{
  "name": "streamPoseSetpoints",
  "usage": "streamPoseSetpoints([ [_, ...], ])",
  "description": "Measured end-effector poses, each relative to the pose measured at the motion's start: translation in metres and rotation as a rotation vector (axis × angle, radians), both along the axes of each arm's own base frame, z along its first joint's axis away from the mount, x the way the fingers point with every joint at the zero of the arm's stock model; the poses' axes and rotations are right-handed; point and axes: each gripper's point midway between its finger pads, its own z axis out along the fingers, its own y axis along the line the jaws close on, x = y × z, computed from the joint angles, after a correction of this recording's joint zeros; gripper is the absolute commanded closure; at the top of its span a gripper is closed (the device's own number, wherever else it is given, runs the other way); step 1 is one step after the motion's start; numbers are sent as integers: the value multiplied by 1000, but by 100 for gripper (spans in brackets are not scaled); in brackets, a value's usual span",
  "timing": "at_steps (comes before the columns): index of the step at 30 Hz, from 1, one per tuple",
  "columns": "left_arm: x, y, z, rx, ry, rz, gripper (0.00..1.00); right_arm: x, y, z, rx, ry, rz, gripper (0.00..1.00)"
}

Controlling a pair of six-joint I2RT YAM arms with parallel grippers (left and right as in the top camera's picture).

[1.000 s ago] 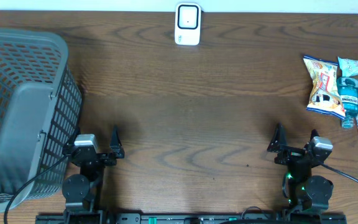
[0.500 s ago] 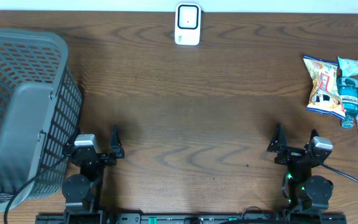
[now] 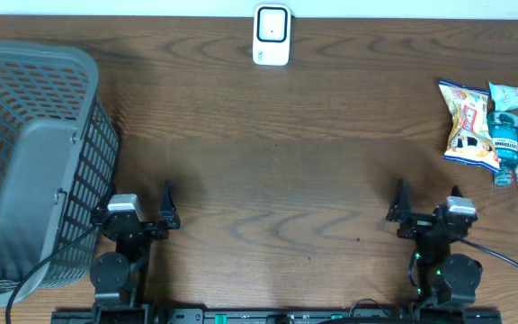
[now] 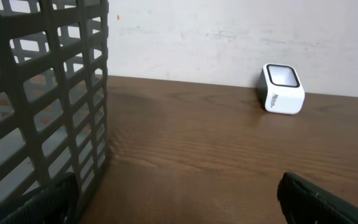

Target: Scan the item barcode

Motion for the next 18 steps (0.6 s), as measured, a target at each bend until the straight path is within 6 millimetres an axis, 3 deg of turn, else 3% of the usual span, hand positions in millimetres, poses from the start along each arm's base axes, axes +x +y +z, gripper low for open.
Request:
streamPoseSetpoints([
  [18, 0, 0, 0, 0, 0, 0, 2, 0, 1, 0, -93, 8, 15, 1],
])
